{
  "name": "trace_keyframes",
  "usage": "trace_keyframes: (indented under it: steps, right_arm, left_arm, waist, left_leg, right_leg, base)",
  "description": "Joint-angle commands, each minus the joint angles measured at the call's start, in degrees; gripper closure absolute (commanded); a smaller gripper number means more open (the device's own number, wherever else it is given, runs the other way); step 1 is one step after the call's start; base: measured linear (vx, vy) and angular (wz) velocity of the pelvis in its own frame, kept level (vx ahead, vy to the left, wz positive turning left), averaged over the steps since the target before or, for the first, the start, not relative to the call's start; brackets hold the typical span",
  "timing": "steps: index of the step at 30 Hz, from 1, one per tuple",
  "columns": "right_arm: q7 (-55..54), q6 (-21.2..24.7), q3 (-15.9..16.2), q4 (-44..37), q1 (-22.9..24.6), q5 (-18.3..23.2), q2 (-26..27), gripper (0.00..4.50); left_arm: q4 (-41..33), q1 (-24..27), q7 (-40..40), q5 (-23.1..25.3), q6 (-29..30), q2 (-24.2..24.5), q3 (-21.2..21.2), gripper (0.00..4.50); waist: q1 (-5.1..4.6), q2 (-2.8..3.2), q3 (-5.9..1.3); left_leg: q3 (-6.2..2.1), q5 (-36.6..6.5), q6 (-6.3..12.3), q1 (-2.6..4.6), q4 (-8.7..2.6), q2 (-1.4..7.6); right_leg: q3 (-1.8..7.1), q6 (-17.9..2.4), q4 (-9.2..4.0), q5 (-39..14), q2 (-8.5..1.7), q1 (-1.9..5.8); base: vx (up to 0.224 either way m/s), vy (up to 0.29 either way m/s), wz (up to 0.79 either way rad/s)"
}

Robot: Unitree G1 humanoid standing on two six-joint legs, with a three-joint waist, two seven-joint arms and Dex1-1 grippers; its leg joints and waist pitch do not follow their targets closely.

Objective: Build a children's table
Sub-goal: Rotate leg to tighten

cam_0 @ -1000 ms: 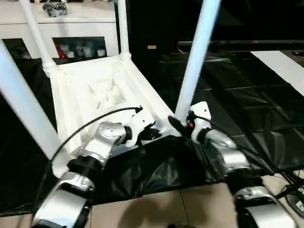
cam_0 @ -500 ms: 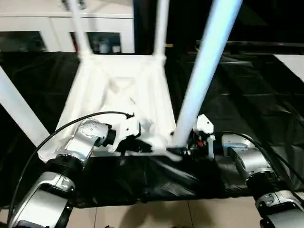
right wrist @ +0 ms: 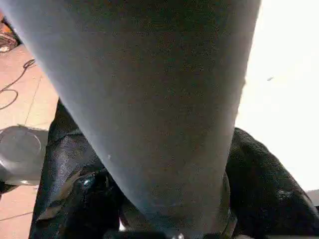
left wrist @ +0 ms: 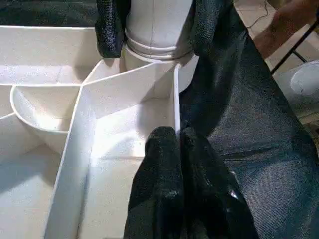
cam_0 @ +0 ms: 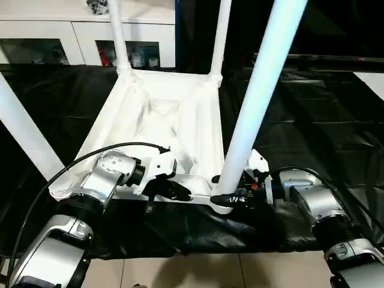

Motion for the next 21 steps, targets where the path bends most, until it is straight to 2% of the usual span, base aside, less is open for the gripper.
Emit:
trace_keyframes:
  steps: [1, 3, 4, 6, 7, 8, 10, 11, 13, 14, 15, 17, 21]
  right_arm:
    - [-1.5, 1.4, 1.6, -0.4, -0.3, 0.0, 2.6, 1.98]
    - [-6.2, 0.8, -0.1, 0.1, 0.0, -0.2, 3.6, 1.98]
    - [-11.5, 0.3, -2.2, 0.7, 0.4, -0.3, 4.7, 1.98]
    - [-17.9, 0.1, -4.6, 1.1, 1.1, -0.1, 6.1, 1.99]
    - [-18.4, 0.1, -4.8, 1.1, 1.1, -0.1, 6.2, 1.99]
    - [-21.8, 0.0, -6.0, 1.3, 1.5, 0.0, 7.0, 1.99]
    - [-28.3, -0.3, -8.3, 1.7, 2.1, 0.2, 8.9, 1.99]
    - [-30.8, -0.4, -9.1, 1.9, 2.2, 0.3, 9.6, 1.99]
    - [-35.6, -0.8, -10.8, 2.1, 2.5, 0.8, 11.7, 1.99]
    - [-37.5, -0.7, -11.3, 2.2, 2.6, 0.9, 12.5, 1.99]
    - [-39.8, -1.4, -11.7, 2.3, 2.6, 0.6, 13.5, 2.00]
    - [-43.9, -1.1, -13.0, 2.7, 2.3, 0.7, 15.2, 2.00]
    - [-45.3, -1.2, -13.7, 1.9, 2.3, 1.2, 17.0, 2.00]
  left_arm:
    - [0.4, -0.9, 1.5, 0.2, 0.4, -1.5, -0.5, 4.50]
    - [0.6, -1.1, 4.6, 0.5, 1.4, -2.0, 0.2, 4.50]
    - [0.7, -1.1, 7.7, 0.8, 2.5, -2.6, 1.1, 4.50]
    - [-0.2, -0.7, 11.4, 0.8, 3.6, -3.7, 2.0, 4.50]
    - [-0.3, -0.7, 11.7, 0.8, 3.7, -3.8, 2.1, 4.50]
    - [-1.2, -0.4, 13.7, 0.9, 4.5, -4.5, 2.4, 4.50]
    - [-3.0, 0.6, 18.1, 1.3, 6.6, -6.4, 2.9, 4.50]
    - [-3.6, 0.9, 20.1, 1.5, 7.4, -7.2, 3.1, 4.50]
    - [-4.4, 1.4, 25.1, 2.5, 8.3, -9.4, 3.4, 4.50]
    - [-4.8, 1.6, 26.9, 2.7, 9.0, -10.6, 3.5, 4.50]
    - [-5.4, 1.9, 28.7, 3.0, 9.6, -11.8, 3.5, 4.50]
    - [-6.1, 2.2, 31.4, 3.6, 10.1, -13.6, 3.2, 4.50]
    - [-6.3, 2.4, 31.4, 3.8, 9.9, -14.4, 2.1, 4.50]
  waist:
    - [-0.02, -0.68, -3.44]
    - [-0.03, -0.58, -3.34]
    - [-0.20, -0.59, -3.06]
    - [-0.51, -0.63, -3.01]
    - [-0.62, -0.59, -2.98]
    - [-0.89, -0.66, -2.94]
    - [-1.60, -0.36, -3.00]
    - [-1.78, -0.51, -3.04]
    - [-2.14, -0.27, -3.09]
    - [-2.08, -0.46, -3.22]
    - [-2.03, -0.18, -3.25]
    - [-2.04, -0.27, -3.43]
    - [-2.04, -0.05, -3.48]
  left_leg:
    - [0.86, -10.4, 3.94, -0.11, -3.31, 0.56]
    - [0.84, -11.0, 3.56, -0.06, -3.38, 0.56]
    - [0.81, -13.0, 2.52, 0.09, -3.47, 0.45]
    - [0.52, -14.8, 1.27, 0.31, -3.68, 0.41]
    - [0.47, -15.2, 0.92, 0.37, -3.72, 0.38]
    - [0.30, -15.9, 0.71, 0.20, -3.77, 0.26]
    - [0.19, -16.7, 0.40, 0.17, -3.83, 0.39]
    - [0.17, -16.5, 0.51, 0.05, -3.80, 0.26]
    - [0.21, -16.3, 0.68, -0.04, -3.78, 0.37]
    - [0.33, -15.9, 1.00, 0.18, -3.57, 0.18]
    - [0.36, -14.9, 1.26, -0.03, -3.59, 0.19]
    - [0.43, -13.6, 1.72, -0.15, -3.49, 0.21]
    - [0.55, -12.4, 2.64, -0.24, -3.44, 0.04]
  right_leg:
    - [2.45, -12.5, -2.91, -13.9, -2.49, 3.18]
    - [2.45, -11.9, -3.11, -15.8, -2.56, 3.10]
    - [2.49, -10.5, -3.65, -20.2, -2.62, 2.77]
    - [2.43, -9.1, -4.07, -24.1, -2.74, 2.57]
    - [2.45, -8.6, -4.25, -25.0, -2.77, 2.54]
    - [2.30, -7.8, -4.43, -26.6, -2.72, 2.62]
    - [2.40, -7.9, -4.51, -25.7, -2.67, 2.49]
    - [2.31, -8.0, -4.47, -25.4, -2.58, 2.56]
    - [2.43, -8.6, -4.32, -23.4, -2.46, 2.52]
    - [2.38, -8.8, -4.37, -22.8, -2.42, 2.49]
    - [2.46, -9.2, -4.12, -21.3, -2.40, 2.61]
    - [2.49, -9.6, -3.91, -18.9, -2.37, 2.81]
    - [2.46, -10.6, -3.71, -15.6, -2.20, 2.96]
  base:
    - [0.000, 0.000, 0.00]
    - [0.000, 0.000, 0.00]
    - [0.000, 0.000, 0.00]
    - [0.000, 0.000, 0.00]
    - [0.000, 0.000, 0.00]
    - [0.000, 0.000, 0.00]
    - [0.000, 0.000, 0.00]
    - [0.000, 0.000, 0.00]
    - [0.000, 0.000, 0.00]
    - [0.000, 0.000, 0.00]
    - [0.000, 0.000, 0.00]
    - [0.000, 0.000, 0.00]
    - [0.000, 0.000, 0.00]
